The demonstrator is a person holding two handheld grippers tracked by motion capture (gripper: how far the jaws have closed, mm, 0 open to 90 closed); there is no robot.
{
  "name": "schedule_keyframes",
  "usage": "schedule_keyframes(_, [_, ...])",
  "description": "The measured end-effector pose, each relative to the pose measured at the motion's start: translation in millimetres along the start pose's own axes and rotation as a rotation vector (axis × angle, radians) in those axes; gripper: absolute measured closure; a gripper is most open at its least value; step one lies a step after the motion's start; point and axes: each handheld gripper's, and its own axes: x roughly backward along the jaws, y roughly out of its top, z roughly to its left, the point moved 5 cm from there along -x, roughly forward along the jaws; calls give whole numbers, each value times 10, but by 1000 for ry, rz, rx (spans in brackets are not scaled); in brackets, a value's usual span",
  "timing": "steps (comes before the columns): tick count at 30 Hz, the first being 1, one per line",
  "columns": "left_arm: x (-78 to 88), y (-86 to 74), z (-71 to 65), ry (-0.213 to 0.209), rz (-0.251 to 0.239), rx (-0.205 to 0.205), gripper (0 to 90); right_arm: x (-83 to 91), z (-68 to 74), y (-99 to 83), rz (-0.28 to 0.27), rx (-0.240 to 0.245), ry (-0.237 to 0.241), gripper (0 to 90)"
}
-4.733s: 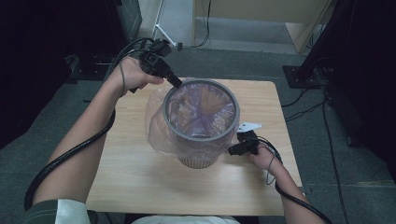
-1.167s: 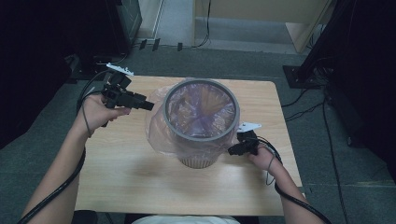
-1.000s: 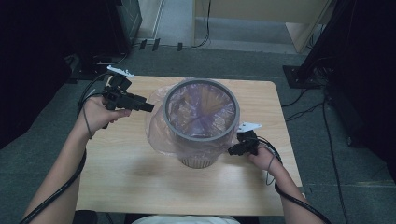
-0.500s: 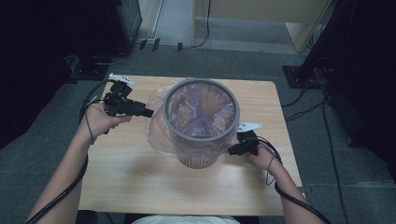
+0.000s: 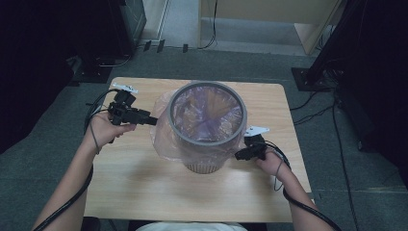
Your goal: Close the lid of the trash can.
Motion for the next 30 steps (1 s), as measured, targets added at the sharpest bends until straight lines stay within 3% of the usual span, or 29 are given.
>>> schedule_keyframes(5, [-45,-70,42,-19,-10,27,403,0,1,0,0,0,1,107])
schedule_keyframes(12, [-52,-123,52,-11,-7,25,403,0,0,0,1,0,1,107])
schedule_keyframes(22, [243,-73,-2,-24,-50,36,394,0,-1,0,0,1,0,107])
schedule_keyframes(26, [331,-89,4,-9,-51,25,391,0,0,0,0,0,0,107])
schedule_keyframes(30, [384,-144,55,2,-56,40,391,1,2,-1,2,-3,0,107])
